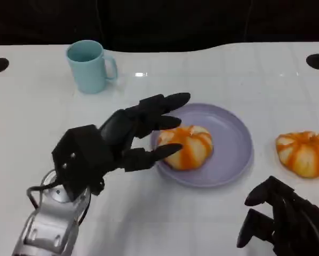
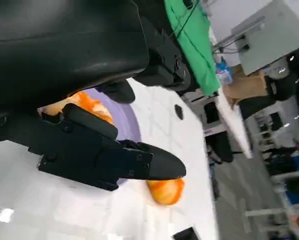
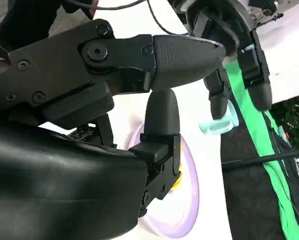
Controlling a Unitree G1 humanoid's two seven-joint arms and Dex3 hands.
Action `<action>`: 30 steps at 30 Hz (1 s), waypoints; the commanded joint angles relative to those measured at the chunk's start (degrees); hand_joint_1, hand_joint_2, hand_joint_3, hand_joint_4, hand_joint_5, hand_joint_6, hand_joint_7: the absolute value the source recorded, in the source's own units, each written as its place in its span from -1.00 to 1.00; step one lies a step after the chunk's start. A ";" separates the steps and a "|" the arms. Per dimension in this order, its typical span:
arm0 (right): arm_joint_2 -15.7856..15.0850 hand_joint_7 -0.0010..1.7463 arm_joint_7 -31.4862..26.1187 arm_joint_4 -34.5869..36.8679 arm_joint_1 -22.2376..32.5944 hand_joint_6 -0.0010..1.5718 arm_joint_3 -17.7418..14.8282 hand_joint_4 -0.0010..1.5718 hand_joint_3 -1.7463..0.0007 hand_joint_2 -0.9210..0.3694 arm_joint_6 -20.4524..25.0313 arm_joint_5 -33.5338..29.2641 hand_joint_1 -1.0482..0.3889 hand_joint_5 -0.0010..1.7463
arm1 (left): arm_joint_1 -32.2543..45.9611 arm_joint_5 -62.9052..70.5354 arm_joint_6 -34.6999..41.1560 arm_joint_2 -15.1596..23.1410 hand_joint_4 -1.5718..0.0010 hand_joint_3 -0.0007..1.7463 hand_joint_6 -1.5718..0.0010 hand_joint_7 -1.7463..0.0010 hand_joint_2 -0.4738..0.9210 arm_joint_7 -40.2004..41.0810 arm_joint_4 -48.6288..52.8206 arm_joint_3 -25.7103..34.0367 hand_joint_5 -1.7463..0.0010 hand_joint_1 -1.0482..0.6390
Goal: Grasp the bread from the table and place it into the plate.
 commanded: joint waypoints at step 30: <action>-1.00 0.93 0.17 -1.35 0.46 -0.52 -0.13 -0.23 0.41 -1.00 0.26 -0.48 -0.26 1.00 | 23.20 -28.68 15.12 -3.36 0.15 -0.58 0.19 -0.64 1.00 -9.85 -13.09 9.62 -1.00 -0.44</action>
